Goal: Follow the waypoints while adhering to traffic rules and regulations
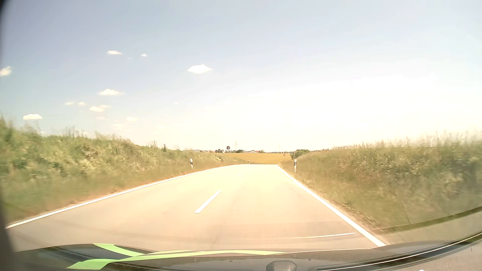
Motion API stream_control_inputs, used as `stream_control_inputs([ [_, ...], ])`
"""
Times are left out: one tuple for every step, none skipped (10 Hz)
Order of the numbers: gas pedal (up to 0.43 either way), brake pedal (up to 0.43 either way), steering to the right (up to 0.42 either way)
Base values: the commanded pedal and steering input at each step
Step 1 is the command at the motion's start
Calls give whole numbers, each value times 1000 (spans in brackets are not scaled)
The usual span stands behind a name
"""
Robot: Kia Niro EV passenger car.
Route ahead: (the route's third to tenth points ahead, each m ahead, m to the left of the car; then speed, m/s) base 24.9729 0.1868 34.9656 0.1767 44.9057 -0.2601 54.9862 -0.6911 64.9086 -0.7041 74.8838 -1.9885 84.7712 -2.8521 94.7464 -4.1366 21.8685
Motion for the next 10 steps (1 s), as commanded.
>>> stream_control_inputs([
  [228, 0, 8],
  [228, 0, 7],
  [228, 0, 7],
  [220, 0, 6],
  [220, 0, 4],
  [197, 0, 2],
  [197, 0, 2],
  [197, 0, 2],
  [220, 0, 2],
  [220, 0, 2],
])
